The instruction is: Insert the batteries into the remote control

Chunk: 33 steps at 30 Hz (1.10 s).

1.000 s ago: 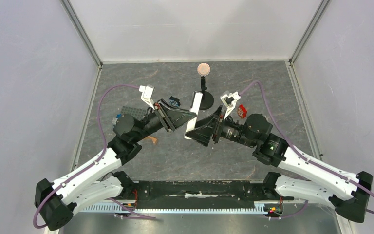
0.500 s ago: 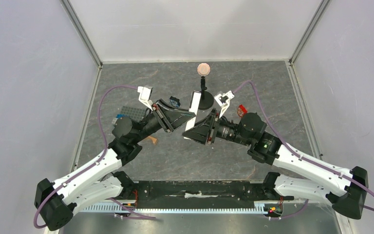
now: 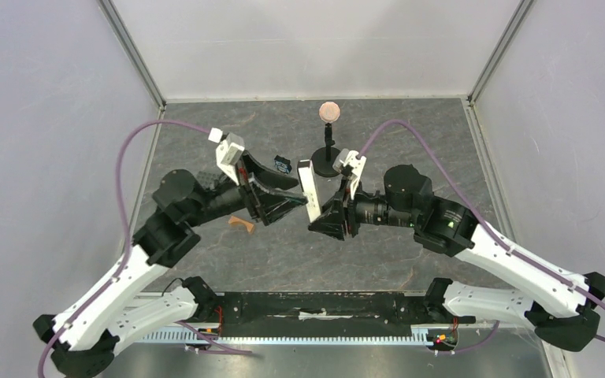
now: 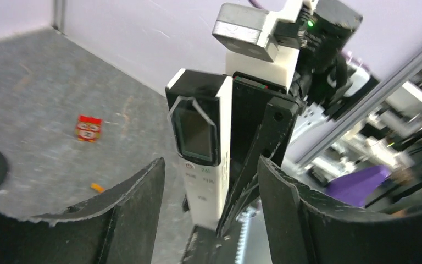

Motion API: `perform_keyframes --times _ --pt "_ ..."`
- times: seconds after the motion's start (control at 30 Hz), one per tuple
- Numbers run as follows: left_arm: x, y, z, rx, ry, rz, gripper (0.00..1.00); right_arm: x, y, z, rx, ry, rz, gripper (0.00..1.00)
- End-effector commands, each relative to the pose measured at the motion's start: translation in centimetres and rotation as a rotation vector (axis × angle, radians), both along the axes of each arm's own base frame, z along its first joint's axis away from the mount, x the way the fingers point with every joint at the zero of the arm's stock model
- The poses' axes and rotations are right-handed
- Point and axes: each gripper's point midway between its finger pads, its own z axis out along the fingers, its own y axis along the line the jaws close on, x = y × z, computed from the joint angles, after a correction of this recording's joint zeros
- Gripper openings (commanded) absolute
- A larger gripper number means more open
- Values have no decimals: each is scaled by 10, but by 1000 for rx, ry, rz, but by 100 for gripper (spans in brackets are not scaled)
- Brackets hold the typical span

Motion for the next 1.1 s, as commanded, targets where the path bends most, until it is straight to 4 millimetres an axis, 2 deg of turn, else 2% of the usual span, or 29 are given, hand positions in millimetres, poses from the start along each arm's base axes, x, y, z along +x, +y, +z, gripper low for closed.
perform_keyframes --times 0.0,0.1,0.2,0.27,0.43,0.57,0.73,0.87,0.97,1.07 --pt "-19 28 -24 315 -298 -43 69 -7 -28 -7 -169 -187 81 13" --pt "-27 35 -28 400 -434 -97 71 -1 -37 -13 -248 -243 78 12" --pt "-27 38 -31 478 -532 -143 70 11 -46 -15 -323 -313 46 4" --pt "-18 39 -34 544 -537 -138 69 20 -50 -12 -355 -368 22 4" --pt "-7 32 -58 667 -472 -212 68 33 -50 1 -380 -468 8 0" --pt "-10 26 -59 649 -495 -256 68 44 -49 -5 -446 -504 -7 0" --pt "-6 26 -54 644 -551 -234 69 40 -47 -16 -494 -554 8 0" --pt "-12 23 -53 611 -603 -264 68 36 -48 -29 -524 -583 31 0" --pt "-17 21 -55 576 -630 -284 67 29 -46 -33 -519 -593 63 0" --pt "-12 20 -51 559 -638 -241 67 24 -46 -35 -518 -601 81 0"
